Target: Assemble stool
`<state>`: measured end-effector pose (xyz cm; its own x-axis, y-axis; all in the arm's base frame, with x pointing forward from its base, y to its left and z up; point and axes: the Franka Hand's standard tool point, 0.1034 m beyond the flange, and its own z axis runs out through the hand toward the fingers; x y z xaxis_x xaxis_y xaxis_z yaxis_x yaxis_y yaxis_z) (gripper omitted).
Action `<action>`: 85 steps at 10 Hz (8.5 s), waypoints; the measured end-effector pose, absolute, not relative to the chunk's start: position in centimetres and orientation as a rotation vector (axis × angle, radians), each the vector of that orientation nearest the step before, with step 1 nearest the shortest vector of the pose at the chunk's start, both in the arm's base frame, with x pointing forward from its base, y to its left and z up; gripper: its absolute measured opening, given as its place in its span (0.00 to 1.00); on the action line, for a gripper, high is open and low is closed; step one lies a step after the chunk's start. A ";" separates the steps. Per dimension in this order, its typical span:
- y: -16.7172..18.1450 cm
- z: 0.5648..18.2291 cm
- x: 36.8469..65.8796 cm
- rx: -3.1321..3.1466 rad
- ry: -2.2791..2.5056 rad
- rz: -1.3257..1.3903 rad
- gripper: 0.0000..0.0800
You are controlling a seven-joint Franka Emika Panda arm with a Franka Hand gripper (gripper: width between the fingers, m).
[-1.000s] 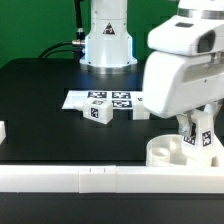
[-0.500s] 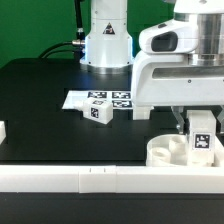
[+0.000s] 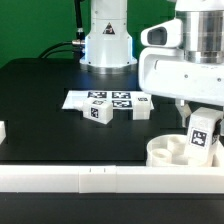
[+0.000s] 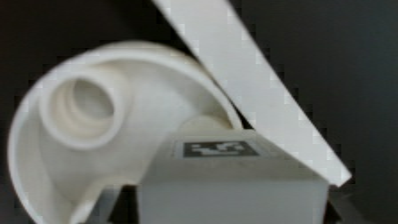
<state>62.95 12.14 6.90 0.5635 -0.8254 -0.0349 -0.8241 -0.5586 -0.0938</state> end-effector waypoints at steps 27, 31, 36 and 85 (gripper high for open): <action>12.8 8.5 61.5 -3.053 0.109 -0.082 0.81; 13.6 8.5 61.0 -2.987 -0.945 -0.063 0.81; 12.8 8.3 60.9 -2.795 -1.510 -0.019 0.81; 6.8 12.1 59.6 -2.838 1.540 0.015 0.81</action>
Offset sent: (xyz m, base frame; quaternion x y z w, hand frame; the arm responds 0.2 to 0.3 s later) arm 0.0000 0.0000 0.0000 0.0000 0.0000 0.1296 0.9916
